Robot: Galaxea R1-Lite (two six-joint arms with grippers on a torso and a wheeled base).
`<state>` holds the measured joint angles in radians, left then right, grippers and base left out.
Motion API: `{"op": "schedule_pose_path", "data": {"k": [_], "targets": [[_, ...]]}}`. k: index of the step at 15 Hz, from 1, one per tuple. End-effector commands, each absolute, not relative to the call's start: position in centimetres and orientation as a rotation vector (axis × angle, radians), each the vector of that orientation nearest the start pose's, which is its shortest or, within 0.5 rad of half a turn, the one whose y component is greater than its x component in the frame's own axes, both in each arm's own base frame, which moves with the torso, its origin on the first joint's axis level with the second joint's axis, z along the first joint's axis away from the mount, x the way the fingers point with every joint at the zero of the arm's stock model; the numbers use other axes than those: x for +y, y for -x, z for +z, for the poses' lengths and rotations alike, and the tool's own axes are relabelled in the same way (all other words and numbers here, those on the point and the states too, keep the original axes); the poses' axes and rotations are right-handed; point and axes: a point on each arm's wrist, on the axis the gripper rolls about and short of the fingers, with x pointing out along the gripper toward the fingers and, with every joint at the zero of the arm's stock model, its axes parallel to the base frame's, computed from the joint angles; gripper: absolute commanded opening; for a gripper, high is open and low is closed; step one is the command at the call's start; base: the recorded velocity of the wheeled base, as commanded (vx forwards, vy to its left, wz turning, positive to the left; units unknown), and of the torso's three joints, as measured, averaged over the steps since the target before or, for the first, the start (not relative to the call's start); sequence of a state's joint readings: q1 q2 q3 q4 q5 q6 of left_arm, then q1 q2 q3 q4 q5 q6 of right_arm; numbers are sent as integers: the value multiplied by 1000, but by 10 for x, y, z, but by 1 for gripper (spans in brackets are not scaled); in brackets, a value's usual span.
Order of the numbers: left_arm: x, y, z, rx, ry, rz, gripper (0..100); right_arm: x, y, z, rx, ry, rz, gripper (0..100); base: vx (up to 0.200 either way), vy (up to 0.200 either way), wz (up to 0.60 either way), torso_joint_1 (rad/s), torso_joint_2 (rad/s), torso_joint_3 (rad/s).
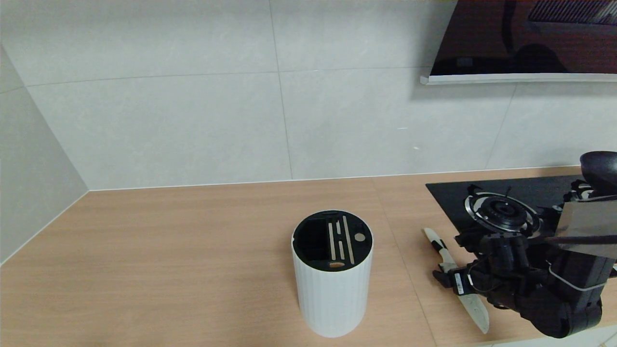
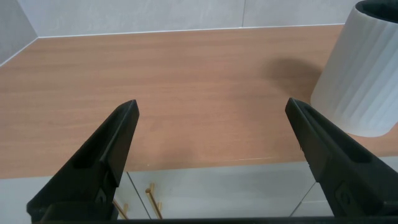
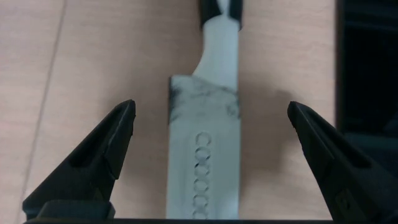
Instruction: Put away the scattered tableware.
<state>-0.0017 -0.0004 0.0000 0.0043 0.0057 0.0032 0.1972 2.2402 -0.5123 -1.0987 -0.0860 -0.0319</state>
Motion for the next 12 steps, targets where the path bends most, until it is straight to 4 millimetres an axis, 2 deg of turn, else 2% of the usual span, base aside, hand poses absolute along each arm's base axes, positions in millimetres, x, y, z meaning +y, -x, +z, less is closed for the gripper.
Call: {"op": "schedule_pose_path", "data": {"k": [1,2,3,12], "targets": [[0,23,75,5,-3,5,100,60,-311,-12,626,121,118,100,0,0,0,0,0,0],[0,23,75,5,-3,5,100,61,-312,-12,626,121,118,100,0,0,0,0,0,0],[0,23,75,5,-3,5,100,61,-313,-13,627,119,118,0,0,0,0,0,0,0],[0,23,75,5,-3,5,100,61,-315,-9,609,119,117,0,0,0,0,0,0,0]]}}
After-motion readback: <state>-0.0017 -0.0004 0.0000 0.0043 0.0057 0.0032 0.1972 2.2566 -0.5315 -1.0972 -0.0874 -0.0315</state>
